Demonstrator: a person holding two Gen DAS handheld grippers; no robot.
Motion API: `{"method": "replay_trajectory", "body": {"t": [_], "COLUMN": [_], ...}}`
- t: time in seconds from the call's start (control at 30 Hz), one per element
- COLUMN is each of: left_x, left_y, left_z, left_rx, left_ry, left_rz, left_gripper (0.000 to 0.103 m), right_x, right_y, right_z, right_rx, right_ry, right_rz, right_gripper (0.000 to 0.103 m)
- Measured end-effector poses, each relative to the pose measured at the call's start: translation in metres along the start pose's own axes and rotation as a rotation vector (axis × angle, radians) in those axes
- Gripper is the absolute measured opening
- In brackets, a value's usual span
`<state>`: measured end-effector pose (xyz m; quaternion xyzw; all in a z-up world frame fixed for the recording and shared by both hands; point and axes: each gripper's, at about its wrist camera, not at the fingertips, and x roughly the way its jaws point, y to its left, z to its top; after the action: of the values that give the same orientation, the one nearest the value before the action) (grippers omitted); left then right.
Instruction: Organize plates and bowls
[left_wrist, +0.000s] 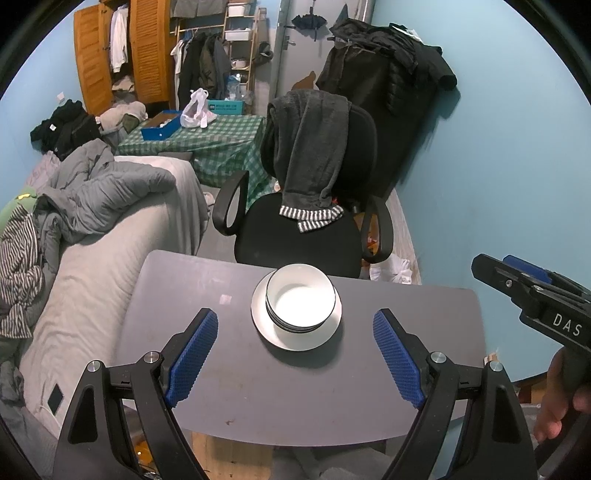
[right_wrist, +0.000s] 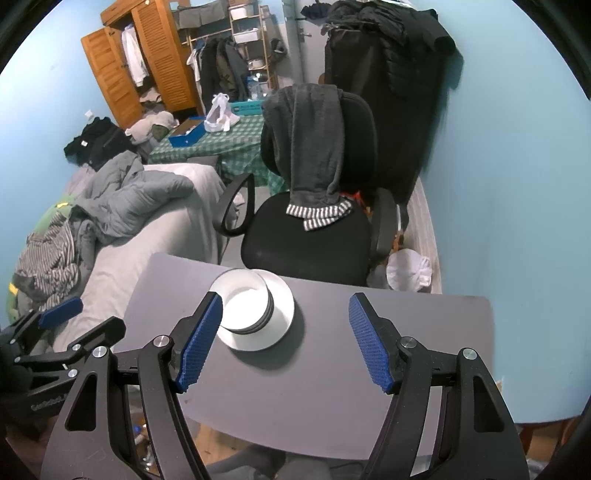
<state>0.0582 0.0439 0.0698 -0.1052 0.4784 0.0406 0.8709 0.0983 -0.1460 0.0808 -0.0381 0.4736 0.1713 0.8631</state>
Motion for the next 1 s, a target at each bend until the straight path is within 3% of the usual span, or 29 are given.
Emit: {"method": "replay_trajectory", "body": {"t": [1.0], "left_x": [-0.0016], "left_y": [-0.0031], "left_z": [0.0019], "left_rx": [-0.011], "left_ry": [-0.013], "left_rz": [0.008], "left_gripper": [0.087], "right_x": [0.0009], "right_y": [-0.001], "right_z": [0.0002], "right_rx": [0.0], "right_ry": [0.001], "right_rz": [0.0], "right_gripper": [0.07]}}
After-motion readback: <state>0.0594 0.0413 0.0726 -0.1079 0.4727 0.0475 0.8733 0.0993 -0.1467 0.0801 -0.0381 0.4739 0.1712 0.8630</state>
